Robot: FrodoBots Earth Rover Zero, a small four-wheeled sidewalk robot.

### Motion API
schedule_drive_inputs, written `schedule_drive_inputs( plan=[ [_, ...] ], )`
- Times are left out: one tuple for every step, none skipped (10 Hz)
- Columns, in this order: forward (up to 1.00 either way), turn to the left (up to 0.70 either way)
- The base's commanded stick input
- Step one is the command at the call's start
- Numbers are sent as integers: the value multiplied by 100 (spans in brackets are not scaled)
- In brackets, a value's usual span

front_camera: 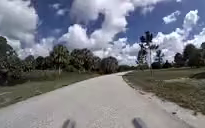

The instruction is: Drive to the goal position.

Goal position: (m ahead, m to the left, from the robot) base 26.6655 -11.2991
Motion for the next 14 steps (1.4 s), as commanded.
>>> schedule_drive_inputs(
  plan=[
    [70, 0],
    [70, 0],
    [70, 0],
    [70, 0],
    [70, 0],
    [70, 35],
    [70, 35],
    [70, 35],
    [70, 35],
    [70, 28],
    [70, 15],
    [70, 1],
    [70, 0],
    [70, 0]
  ],
)
